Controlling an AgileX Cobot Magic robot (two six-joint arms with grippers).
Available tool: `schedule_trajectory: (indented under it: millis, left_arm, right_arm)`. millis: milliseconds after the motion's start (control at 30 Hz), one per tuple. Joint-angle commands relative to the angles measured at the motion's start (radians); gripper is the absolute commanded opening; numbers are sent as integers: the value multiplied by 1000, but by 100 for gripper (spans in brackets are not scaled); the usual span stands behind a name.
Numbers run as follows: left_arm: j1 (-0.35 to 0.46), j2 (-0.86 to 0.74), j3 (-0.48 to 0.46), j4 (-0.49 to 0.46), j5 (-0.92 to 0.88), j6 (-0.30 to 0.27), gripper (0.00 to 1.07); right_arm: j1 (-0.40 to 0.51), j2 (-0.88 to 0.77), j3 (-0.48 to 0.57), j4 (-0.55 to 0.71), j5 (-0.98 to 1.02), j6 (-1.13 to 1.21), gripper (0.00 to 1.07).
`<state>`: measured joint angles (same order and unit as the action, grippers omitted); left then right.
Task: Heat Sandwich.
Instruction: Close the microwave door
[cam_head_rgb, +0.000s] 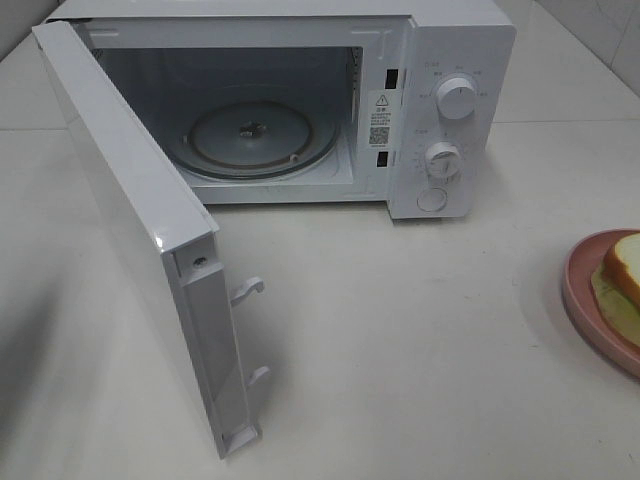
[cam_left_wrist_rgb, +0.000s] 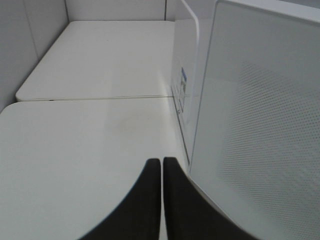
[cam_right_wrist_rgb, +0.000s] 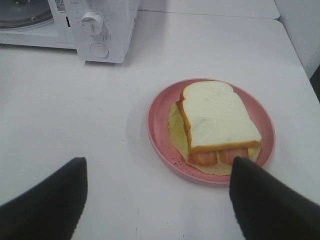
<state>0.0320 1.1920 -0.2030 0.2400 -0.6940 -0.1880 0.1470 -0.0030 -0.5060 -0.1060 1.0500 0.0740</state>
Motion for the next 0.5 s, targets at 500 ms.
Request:
schedule_trajectory:
  millis: [500]
  left_arm:
    - [-193,224,-80,1,-122,28,1]
  right_arm:
    - [-8,-26,3,-3,-10,-11,76]
